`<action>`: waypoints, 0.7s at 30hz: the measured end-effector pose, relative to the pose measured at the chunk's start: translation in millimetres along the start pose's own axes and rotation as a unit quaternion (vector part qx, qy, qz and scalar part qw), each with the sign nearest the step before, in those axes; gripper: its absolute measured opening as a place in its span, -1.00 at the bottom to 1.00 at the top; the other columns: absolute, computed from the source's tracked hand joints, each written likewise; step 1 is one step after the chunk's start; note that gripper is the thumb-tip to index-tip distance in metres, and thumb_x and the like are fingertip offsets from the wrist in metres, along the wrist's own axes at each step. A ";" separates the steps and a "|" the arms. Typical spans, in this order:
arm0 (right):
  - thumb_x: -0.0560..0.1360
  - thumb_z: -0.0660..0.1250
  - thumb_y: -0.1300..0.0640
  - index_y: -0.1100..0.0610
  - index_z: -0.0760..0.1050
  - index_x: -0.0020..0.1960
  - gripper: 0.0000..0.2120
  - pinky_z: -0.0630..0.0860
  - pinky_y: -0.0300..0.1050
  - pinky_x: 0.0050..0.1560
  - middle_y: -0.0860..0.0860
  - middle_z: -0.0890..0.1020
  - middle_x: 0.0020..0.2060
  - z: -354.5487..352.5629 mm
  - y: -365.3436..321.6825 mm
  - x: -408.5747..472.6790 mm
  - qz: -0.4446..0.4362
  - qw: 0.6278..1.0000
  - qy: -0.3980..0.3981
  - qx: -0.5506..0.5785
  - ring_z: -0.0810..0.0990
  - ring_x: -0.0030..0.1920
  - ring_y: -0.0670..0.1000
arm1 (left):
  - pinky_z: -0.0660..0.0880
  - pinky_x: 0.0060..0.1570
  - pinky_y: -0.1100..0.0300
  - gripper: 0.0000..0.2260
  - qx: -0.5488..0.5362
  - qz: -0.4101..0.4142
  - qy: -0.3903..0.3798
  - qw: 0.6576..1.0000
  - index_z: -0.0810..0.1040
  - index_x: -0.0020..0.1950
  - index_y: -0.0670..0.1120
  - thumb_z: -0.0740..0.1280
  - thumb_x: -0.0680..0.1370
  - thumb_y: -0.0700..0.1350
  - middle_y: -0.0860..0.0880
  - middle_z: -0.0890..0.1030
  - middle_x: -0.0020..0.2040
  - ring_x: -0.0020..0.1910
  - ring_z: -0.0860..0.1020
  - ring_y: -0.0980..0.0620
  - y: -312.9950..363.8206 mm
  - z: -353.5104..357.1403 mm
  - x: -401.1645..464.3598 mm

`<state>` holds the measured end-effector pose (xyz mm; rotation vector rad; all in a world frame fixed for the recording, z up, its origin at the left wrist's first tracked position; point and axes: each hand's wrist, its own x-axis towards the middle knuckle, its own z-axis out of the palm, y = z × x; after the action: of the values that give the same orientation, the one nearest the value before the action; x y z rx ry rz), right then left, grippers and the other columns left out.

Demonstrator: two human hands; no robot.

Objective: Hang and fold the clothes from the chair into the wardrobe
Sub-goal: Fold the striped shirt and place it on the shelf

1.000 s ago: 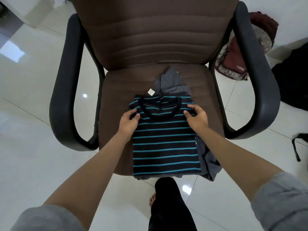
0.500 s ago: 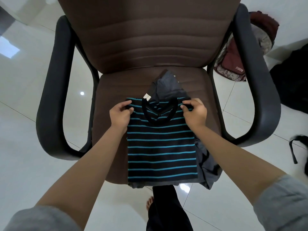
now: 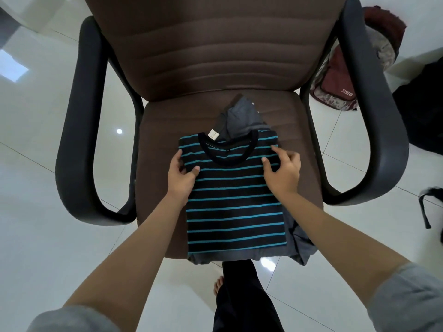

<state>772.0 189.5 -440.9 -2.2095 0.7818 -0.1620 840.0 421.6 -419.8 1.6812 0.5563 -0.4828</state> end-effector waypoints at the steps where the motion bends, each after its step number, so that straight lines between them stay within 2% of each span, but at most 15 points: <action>1: 0.50 0.37 0.02 0.04 0.51 0.27 -0.64 0.46 -0.08 0.13 0.10 0.44 0.09 -0.5 2.2 -10.4 -0.021 1.000 0.019 -0.012 0.45 0.11 0.07 | 0.41 0.30 0.06 -0.38 0.012 -0.008 -0.001 1.000 0.21 0.50 0.02 0.37 0.51 -0.28 -0.05 0.40 0.38 0.33 0.41 -0.01 -4.2 -0.4 -7.5; 3: 0.52 0.34 0.03 0.05 0.49 0.29 -0.65 0.51 -0.05 0.06 0.09 0.44 0.05 -3.6 7.3 -30.2 -0.030 0.999 0.009 -0.004 0.49 0.02 0.06 | 0.40 0.33 0.00 -0.40 0.040 -0.009 -0.007 0.999 0.21 0.49 0.04 0.35 0.52 -0.27 -0.06 0.39 0.39 0.35 0.40 -0.03 -15.5 -2.6 -20.2; 6: 0.55 0.28 -0.01 0.04 0.41 0.35 -0.61 0.52 -0.10 0.03 0.08 0.43 0.09 -9.4 16.5 -54.7 0.007 0.999 -0.033 -0.015 0.52 0.00 0.05 | 0.35 0.37 -0.01 -0.47 0.127 0.042 -0.026 0.991 0.27 0.47 0.03 0.31 0.55 -0.26 -0.03 0.39 0.40 0.36 0.38 0.00 -31.6 -8.7 -36.2; 9: 0.56 0.23 -0.08 0.03 0.34 0.39 -0.56 0.53 0.03 0.08 0.12 0.45 0.10 -14.9 26.4 -71.0 0.035 0.995 -0.049 -0.080 0.50 0.07 0.10 | 0.31 0.40 0.01 -0.54 0.179 0.065 -0.019 0.982 0.36 0.40 0.06 0.32 0.54 -0.22 -0.04 0.41 0.34 0.30 0.38 0.04 -43.4 -14.9 -49.6; 12: 0.55 0.23 -0.10 0.00 0.26 0.44 -0.50 0.45 0.01 0.14 0.15 0.45 0.17 -16.3 30.7 -79.9 0.037 0.991 -0.075 -0.105 0.46 0.15 0.13 | 0.29 0.39 0.02 -0.57 0.230 0.059 -0.008 0.971 0.39 0.38 0.08 0.35 0.53 -0.15 -0.10 0.39 0.29 0.27 0.38 -0.01 -54.8 -20.3 -63.3; 15: 0.55 0.28 -0.02 -0.04 0.19 0.48 -0.46 0.39 -0.12 0.11 0.13 0.40 0.25 -15.8 26.0 -85.0 0.032 0.992 -0.121 -0.020 0.47 0.18 0.09 | 0.28 0.38 0.08 -0.55 0.228 0.042 -0.031 0.972 0.37 0.40 0.11 0.34 0.54 -0.11 -0.07 0.38 0.31 0.27 0.34 0.05 -65.2 -27.0 -70.7; 17: 0.53 0.32 0.00 -0.08 0.17 0.48 -0.42 0.37 -0.14 0.14 0.10 0.41 0.29 -14.5 27.0 -85.0 0.023 0.990 -0.137 0.006 0.44 0.22 0.07 | 0.27 0.41 0.07 -0.54 0.209 0.032 -0.044 0.976 0.36 0.39 0.18 0.36 0.53 -0.09 -0.04 0.38 0.36 0.36 0.32 0.00 -67.1 -30.3 -70.1; 19: 0.50 0.34 -0.01 -0.10 0.16 0.46 -0.40 0.41 -0.07 0.23 0.06 0.43 0.31 -14.8 30.3 -83.3 0.012 0.989 -0.145 0.011 0.42 0.27 0.05 | 0.27 0.42 0.04 -0.53 0.196 0.027 -0.052 0.979 0.36 0.42 0.14 0.36 0.54 -0.11 -0.03 0.39 0.40 0.41 0.30 -0.06 -65.8 -31.9 -70.1; 21: 0.49 0.37 0.01 -0.09 0.16 0.45 -0.39 0.44 0.03 0.29 -0.01 0.43 0.32 -17.6 31.3 -82.3 0.003 0.987 -0.159 0.030 0.42 0.30 0.02 | 0.27 0.42 0.07 -0.52 0.183 0.028 -0.068 0.980 0.32 0.46 0.03 0.33 0.56 -0.15 0.00 0.38 0.42 0.41 0.31 -0.04 -60.0 -32.5 -74.6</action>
<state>684.6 210.2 -440.4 -2.1064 0.5979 0.1646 744.7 455.1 -416.7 1.9893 0.3310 -0.6839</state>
